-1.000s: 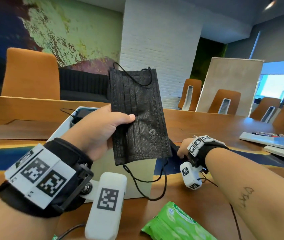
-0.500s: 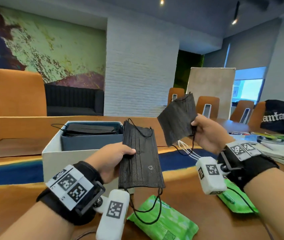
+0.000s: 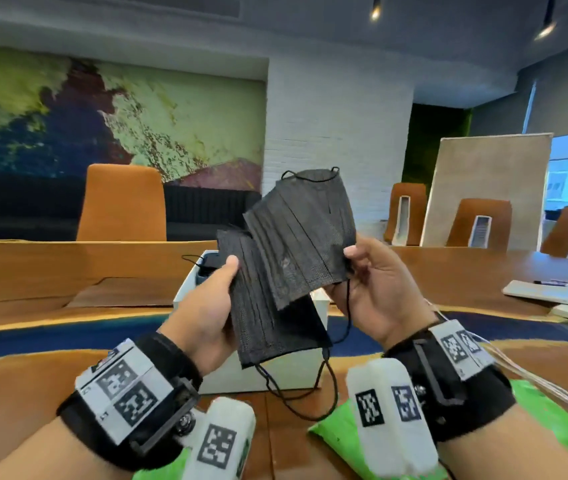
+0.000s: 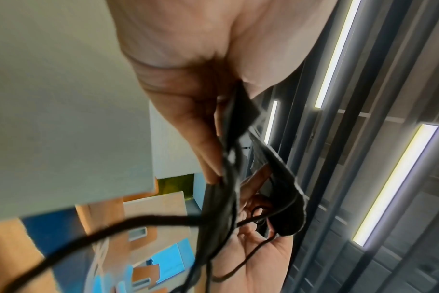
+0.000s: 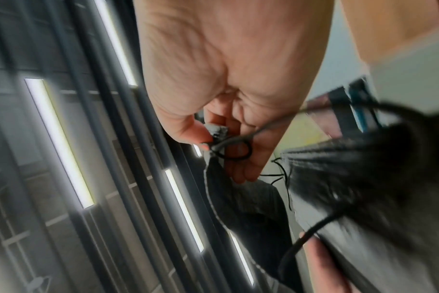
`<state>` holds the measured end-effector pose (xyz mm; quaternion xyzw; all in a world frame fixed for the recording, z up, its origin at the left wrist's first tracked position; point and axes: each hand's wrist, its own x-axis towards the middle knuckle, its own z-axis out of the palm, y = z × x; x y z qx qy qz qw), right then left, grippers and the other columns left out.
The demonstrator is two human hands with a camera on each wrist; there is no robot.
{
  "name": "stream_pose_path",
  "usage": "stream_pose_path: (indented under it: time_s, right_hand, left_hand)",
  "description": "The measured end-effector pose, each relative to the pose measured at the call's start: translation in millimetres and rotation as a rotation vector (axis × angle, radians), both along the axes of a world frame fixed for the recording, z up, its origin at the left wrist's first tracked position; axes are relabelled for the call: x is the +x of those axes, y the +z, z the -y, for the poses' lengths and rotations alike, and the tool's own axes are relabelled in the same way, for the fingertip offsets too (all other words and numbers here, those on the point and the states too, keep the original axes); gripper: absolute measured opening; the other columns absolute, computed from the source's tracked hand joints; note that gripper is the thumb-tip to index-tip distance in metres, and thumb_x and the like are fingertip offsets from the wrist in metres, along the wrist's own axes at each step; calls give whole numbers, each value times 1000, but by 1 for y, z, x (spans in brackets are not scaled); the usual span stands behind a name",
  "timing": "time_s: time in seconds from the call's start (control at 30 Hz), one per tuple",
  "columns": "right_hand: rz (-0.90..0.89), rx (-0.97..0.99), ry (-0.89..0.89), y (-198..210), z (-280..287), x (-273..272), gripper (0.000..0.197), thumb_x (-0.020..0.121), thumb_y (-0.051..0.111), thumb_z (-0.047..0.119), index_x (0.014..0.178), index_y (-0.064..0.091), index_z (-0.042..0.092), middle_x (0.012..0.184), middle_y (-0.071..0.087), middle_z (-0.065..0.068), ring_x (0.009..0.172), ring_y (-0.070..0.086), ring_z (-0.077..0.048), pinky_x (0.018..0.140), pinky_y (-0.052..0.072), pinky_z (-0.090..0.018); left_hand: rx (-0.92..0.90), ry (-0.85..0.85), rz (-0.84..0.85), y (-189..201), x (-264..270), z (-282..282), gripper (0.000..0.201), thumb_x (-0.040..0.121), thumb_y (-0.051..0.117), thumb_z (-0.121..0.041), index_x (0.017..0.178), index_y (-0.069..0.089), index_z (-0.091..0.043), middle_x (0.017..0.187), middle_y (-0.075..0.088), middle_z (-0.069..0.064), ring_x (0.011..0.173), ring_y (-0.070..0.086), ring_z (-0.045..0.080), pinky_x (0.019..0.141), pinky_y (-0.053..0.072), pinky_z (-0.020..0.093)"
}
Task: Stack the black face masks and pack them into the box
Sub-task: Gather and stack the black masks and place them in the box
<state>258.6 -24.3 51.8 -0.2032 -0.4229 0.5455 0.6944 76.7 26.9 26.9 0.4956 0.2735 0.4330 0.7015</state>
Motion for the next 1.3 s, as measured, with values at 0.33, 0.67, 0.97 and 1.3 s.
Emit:
stream_pose_path:
  time_s: [0.33,0.67,0.97,1.3]
  right_hand:
    - [428,-109,116,-53,-29,-92,45,75,47,8,119,54,-1,106,64,-13,87,63,-18,70,53,-26]
    - [673,-53,-121,-63,-16,-86,20,91,55,12,111,55,13,83,68,6,72,65,-5,66,53,-22]
    - [891,-27,-250,-74,-15,-103,21,100,44,28,119,49,35,118,62,10,110,59,-7,95,49,-31]
    - [784,-28,-138,-78,-17,-94,25,97,50,13,118,62,17,116,69,-5,108,65,-17,89,53,-31]
  left_hand:
    - [119,103,-45,-42,-90,-13,47,85,58,-30,128,55,-12,116,68,11,109,64,29,95,49,44]
    - [216,152,-78,-52,-97,-9,32,93,51,-3,122,57,-17,116,68,4,106,64,19,88,51,32]
    - [324,108,-90,-56,-89,6,37,86,62,-7,123,58,-14,115,70,3,106,66,16,88,52,27]
    - [337,105,-73,-55,-94,3,36,81,66,-4,116,62,-13,111,71,5,105,66,20,87,53,30]
